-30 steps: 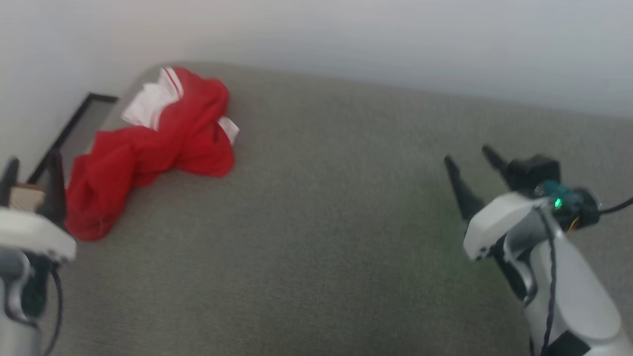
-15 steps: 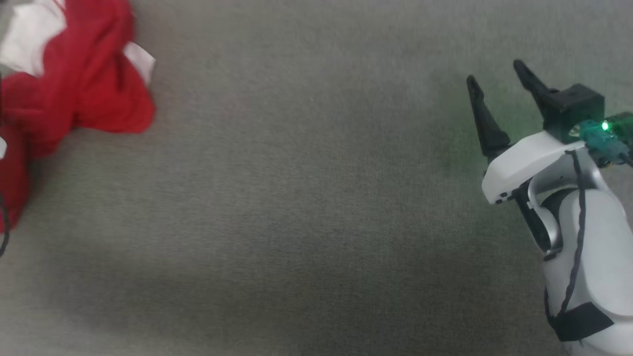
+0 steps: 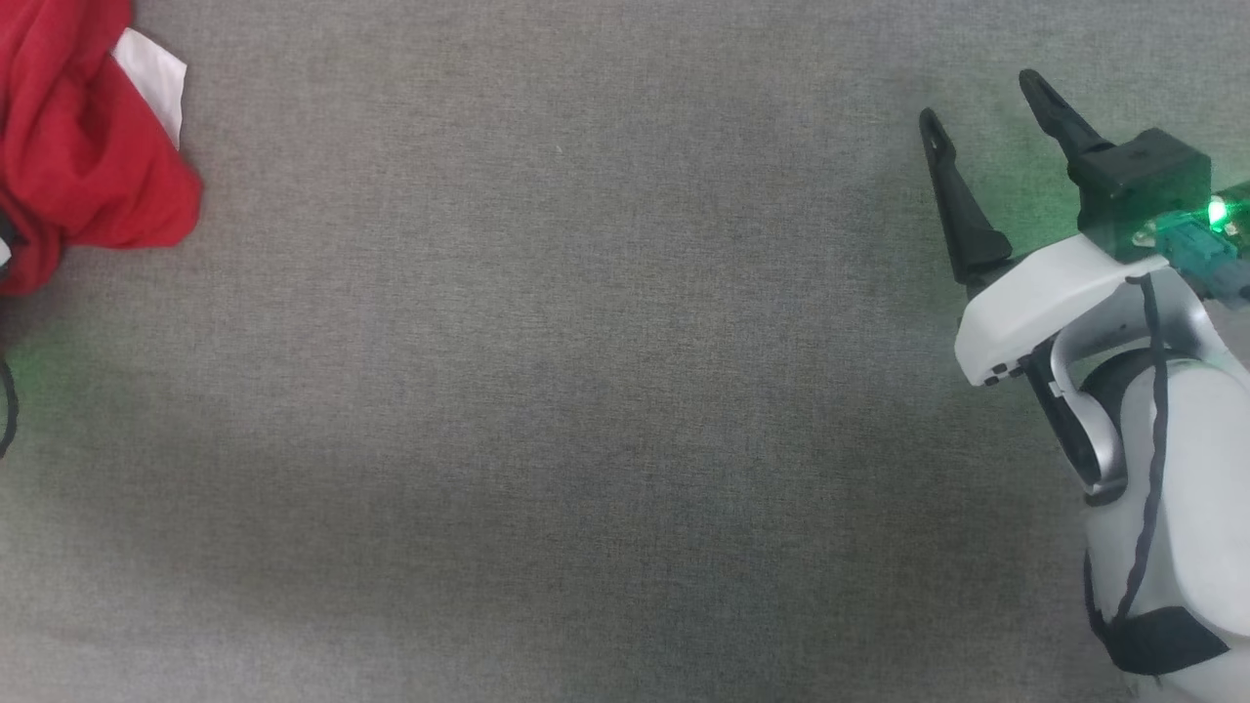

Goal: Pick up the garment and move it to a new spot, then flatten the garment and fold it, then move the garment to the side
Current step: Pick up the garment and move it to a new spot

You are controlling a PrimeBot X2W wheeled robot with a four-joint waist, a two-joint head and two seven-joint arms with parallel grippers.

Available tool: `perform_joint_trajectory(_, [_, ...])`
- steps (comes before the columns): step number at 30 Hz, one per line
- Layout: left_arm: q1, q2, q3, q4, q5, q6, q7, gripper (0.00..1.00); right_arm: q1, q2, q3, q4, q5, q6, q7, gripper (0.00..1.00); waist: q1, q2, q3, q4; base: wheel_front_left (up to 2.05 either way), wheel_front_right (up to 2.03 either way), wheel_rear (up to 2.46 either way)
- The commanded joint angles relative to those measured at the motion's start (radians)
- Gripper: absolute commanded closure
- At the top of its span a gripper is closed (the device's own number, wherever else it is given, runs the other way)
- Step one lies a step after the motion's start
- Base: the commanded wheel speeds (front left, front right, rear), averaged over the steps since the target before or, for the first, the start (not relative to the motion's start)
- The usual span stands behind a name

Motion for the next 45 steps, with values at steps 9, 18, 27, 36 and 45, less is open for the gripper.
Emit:
perform_joint_trajectory(9, [0.024, -0.009, -0.083, 0.013, -0.025, -0.003, -0.102, 1.00, 0.009, -0.010, -0.010, -0.022, 0.005, 0.000, 0.012, 0.00, 0.0000, 0.0000, -0.034, 0.001, 0.00, 0.00, 0.00])
perform_joint_trajectory(18, [-0.036, 0.093, -0.195, -0.098, -0.034, -0.002, -0.272, 1.00, 0.056, 0.005, -0.045, 0.040, 0.031, 0.000, -0.036, 0.00, 0.0000, 0.0000, -0.165, 0.032, 0.00, 0.00, 0.00])
perform_joint_trajectory(27, [-0.104, 0.192, -0.305, -0.236, -0.025, -0.002, -0.293, 1.00, 0.097, 0.022, -0.049, 0.104, 0.061, 0.000, -0.079, 0.00, 0.0000, 0.0000, -0.296, 0.047, 0.00, 0.00, 0.00])
perform_joint_trajectory(36, [-0.107, 0.250, -0.351, -0.454, -0.037, 0.005, -0.209, 1.00, 0.126, 0.030, -0.067, 0.133, 0.080, 0.000, -0.112, 0.00, 0.0000, 0.0000, -0.383, 0.041, 0.00, 0.00, 0.00])
perform_joint_trajectory(45, [0.005, 0.286, -0.357, -0.856, -0.074, 0.120, -0.060, 1.00, 0.134, 0.034, -0.121, 0.125, 0.076, 0.000, -0.129, 0.00, 0.0000, 0.0000, -0.410, -0.048, 0.00, 0.00, 0.00])
